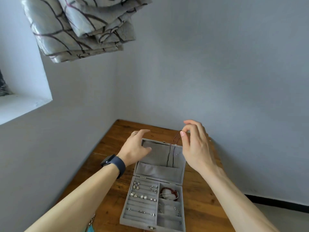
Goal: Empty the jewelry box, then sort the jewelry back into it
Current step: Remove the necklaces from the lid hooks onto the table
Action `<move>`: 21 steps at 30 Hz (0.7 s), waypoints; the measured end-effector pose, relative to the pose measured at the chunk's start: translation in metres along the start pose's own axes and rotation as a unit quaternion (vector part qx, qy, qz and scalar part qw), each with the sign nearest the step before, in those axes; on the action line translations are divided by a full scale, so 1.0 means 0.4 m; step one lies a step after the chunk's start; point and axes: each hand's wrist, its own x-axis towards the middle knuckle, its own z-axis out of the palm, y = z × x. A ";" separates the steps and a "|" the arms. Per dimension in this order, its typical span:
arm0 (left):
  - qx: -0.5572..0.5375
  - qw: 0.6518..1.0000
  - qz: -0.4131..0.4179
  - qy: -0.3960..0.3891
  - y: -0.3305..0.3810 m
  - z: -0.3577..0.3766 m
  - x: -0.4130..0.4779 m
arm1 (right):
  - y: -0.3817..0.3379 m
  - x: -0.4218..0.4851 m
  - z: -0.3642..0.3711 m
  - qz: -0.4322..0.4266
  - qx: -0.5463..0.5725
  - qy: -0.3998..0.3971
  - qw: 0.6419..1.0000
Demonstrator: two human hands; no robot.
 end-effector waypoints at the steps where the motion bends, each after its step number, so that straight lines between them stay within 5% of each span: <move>1: -0.012 1.000 0.019 -0.001 0.032 -0.012 -0.006 | -0.013 0.007 -0.021 -0.002 0.000 -0.001 1.000; 7: -0.070 0.991 0.109 -0.043 0.234 -0.084 -0.071 | -0.093 0.036 -0.131 -0.027 0.029 0.005 0.999; 13: 0.011 0.986 0.164 -0.018 0.337 -0.123 -0.163 | -0.175 0.019 -0.238 -0.024 0.079 -0.010 0.997; 21: -0.045 0.986 0.149 -0.056 0.299 -0.073 -0.281 | -0.231 -0.117 -0.289 0.110 0.245 -0.061 0.961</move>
